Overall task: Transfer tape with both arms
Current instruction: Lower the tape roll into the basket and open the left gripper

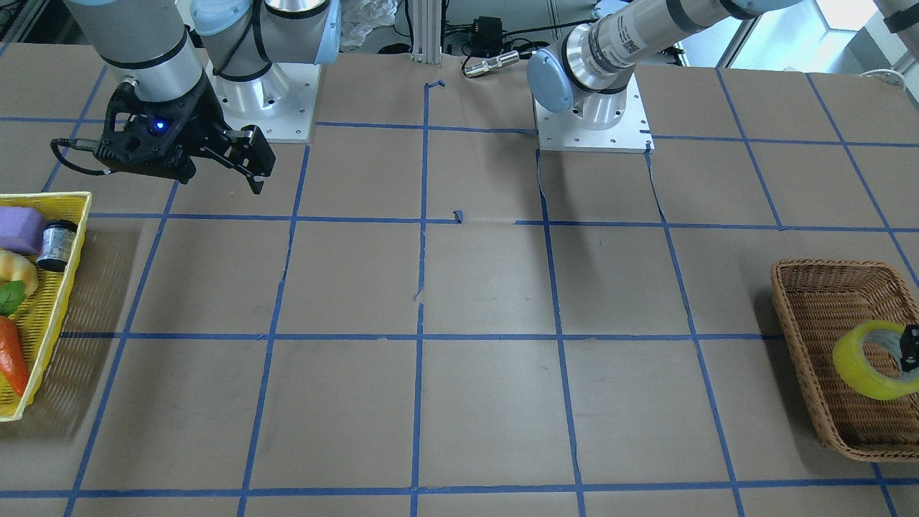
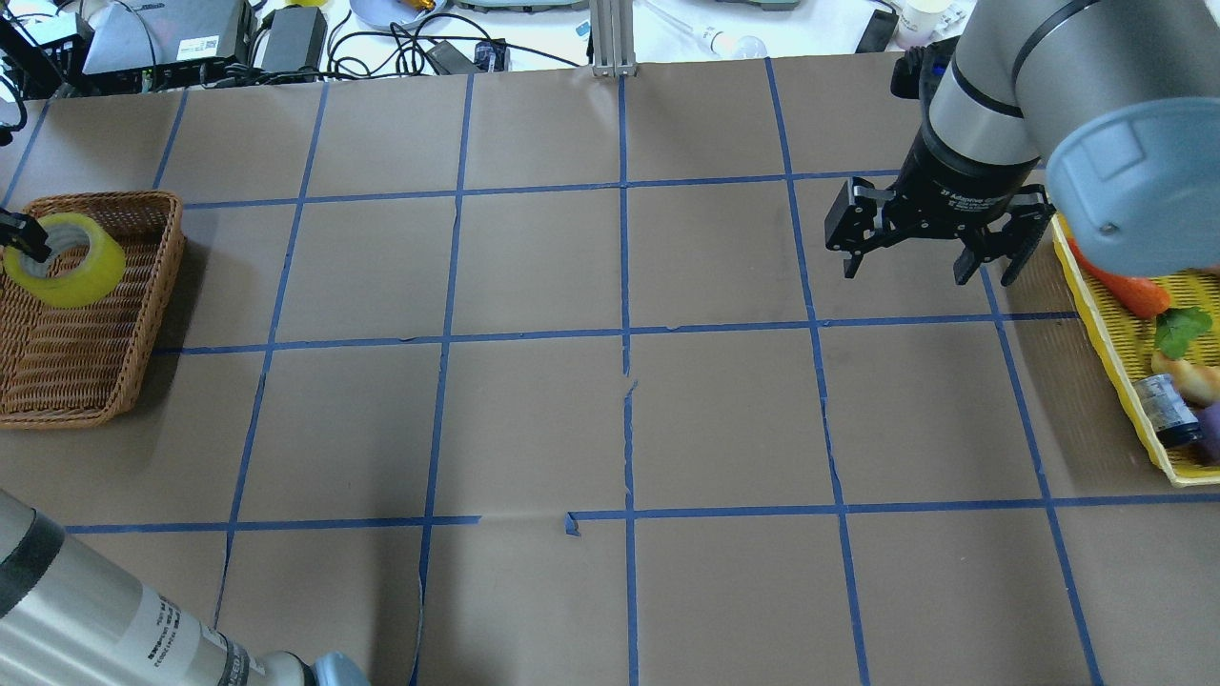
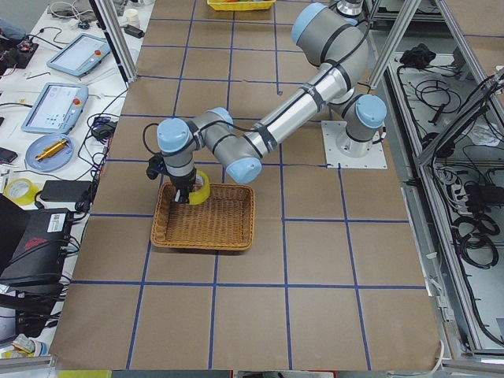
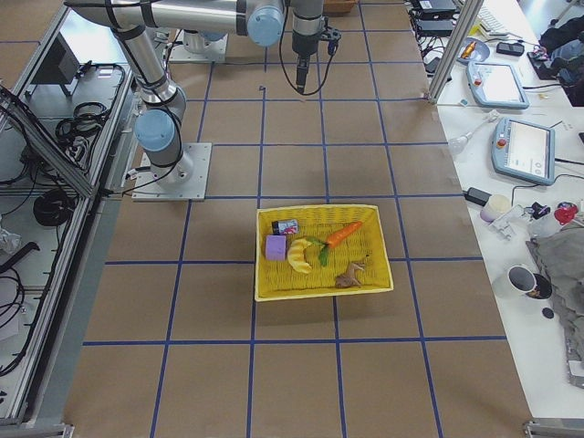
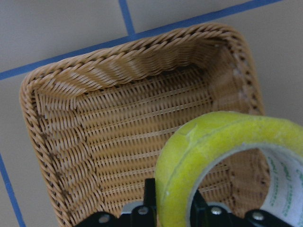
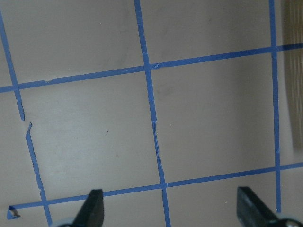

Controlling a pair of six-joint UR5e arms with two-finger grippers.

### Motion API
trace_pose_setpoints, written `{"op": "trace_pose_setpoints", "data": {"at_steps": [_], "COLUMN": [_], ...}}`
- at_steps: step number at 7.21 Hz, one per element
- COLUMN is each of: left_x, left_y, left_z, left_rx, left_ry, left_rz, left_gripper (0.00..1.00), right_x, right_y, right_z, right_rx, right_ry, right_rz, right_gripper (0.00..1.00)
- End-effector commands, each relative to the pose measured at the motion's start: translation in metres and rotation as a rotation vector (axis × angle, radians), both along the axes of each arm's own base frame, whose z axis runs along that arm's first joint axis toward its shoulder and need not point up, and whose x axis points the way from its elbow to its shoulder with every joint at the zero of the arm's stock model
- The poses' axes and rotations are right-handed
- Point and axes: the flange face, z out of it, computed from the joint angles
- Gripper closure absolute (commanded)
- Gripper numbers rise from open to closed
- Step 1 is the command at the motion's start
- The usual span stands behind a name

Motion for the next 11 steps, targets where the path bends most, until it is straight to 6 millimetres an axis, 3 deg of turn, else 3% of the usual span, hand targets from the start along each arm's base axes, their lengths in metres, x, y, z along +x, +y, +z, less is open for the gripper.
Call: {"op": "trace_pose_setpoints", "data": {"at_steps": [1,2,3,4,5,6,8,9,10,11], "left_x": [0.008,0.005,0.002,-0.025,-0.085,-0.157,-0.297,-0.399,-0.478,-0.537], "left_y": [0.001,0.004,0.005,0.003,-0.008,-0.014,-0.004,0.012,0.04,0.079], "left_z": [-0.031,-0.035,-0.016,0.002,0.049,0.092,0.157,0.185,0.207,0.221], "left_rx": [-0.008,0.001,-0.011,0.025,0.044,0.045,0.034,0.025,0.021,0.016], "left_ry": [0.061,0.068,0.055,0.083,0.08,0.077,0.083,0.082,0.085,0.088], "left_rz": [-0.007,0.001,0.02,0.06,0.09,0.136,0.227,0.241,0.256,0.26], "left_gripper": [0.83,0.33,0.28,0.36,0.36,0.35,0.35,0.31,0.31,0.29], "right_x": [0.0,0.0,0.0,0.0,0.0,0.0,0.0,0.0,0.0,0.001], "right_y": [0.001,0.001,0.001,0.001,0.001,0.001,0.002,0.005,0.005,0.004], "right_z": [-0.001,-0.001,-0.001,-0.002,-0.003,-0.003,0.0,0.003,0.006,0.008], "right_rx": [0.003,0.003,0.003,0.004,0.006,0.007,0.001,-0.006,-0.013,-0.019], "right_ry": [0.001,0.001,0.001,0.001,0.001,0.001,-0.001,-0.001,-0.004,-0.007], "right_rz": [-0.001,-0.001,0.001,0.001,0.001,0.001,0.004,0.004,0.007,0.011], "right_gripper": [0.0,0.0,0.0,0.0,0.0,0.0,0.0,0.0,0.0,0.0]}}
